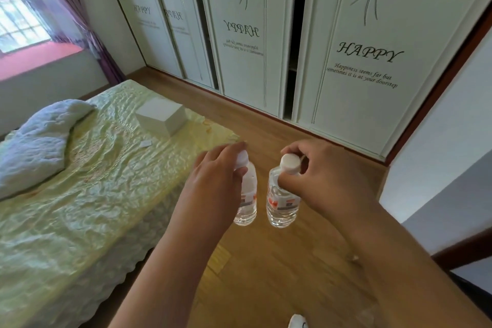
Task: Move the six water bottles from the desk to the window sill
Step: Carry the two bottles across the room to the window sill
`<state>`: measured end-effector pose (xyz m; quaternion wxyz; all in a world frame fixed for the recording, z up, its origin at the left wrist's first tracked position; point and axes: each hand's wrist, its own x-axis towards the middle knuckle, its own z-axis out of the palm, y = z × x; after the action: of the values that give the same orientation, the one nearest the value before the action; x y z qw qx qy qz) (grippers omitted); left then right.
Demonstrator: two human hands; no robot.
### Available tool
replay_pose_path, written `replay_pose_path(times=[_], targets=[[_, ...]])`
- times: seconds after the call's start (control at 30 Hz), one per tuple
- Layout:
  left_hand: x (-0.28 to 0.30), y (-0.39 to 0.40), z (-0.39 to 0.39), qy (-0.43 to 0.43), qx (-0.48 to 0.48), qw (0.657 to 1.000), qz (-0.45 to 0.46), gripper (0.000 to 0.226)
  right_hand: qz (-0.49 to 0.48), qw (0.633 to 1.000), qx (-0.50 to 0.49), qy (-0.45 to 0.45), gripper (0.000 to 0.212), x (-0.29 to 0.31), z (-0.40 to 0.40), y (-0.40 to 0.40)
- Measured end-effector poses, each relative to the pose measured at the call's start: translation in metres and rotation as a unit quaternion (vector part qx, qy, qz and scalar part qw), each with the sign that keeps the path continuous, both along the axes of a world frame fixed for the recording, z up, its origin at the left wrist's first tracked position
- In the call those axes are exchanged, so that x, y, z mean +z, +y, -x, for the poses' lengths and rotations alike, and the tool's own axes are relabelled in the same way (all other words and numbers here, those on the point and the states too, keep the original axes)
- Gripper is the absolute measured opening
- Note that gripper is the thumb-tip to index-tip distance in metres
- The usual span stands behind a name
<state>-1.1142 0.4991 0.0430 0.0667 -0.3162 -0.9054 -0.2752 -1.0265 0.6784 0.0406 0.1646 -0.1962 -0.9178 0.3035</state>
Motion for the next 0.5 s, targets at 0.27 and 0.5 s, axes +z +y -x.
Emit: replay_pose_path(times=[0.27, 0.5], targets=[[0.002, 0.073, 0.035, -0.009, 0.009, 1.000, -0.017, 0.046, -0.021, 1.000, 0.010, 0.018, 0.036, 0.003, 0.045, 0.077], [0.001, 0.117, 0.076, -0.013, 0.000, 1.000, -0.015, 0.043, -0.017, 1.000, 0.006, 0.016, 0.035, 0.001, 0.088, 0.124]])
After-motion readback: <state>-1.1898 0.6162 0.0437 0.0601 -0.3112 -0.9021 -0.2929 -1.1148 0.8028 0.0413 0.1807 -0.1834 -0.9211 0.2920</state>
